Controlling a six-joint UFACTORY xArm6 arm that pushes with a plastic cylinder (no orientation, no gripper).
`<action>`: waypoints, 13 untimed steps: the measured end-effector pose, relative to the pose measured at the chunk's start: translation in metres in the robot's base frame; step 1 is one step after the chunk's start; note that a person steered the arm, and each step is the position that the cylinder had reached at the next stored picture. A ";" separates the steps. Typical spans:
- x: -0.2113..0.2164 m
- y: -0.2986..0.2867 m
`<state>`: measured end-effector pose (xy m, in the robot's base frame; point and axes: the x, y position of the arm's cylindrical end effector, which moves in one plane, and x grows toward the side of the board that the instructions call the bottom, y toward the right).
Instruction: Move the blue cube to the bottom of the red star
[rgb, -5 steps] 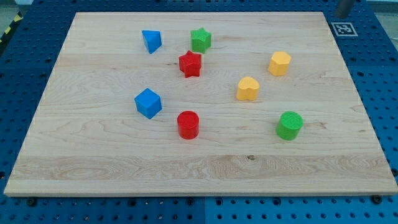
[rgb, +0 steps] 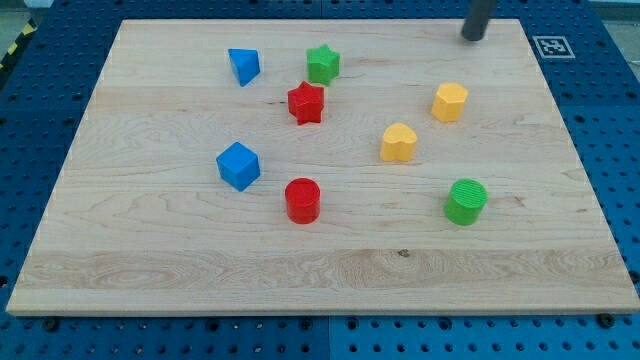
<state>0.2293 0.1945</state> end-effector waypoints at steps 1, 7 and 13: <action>0.002 -0.054; 0.016 -0.350; 0.256 -0.350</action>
<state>0.4851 -0.1553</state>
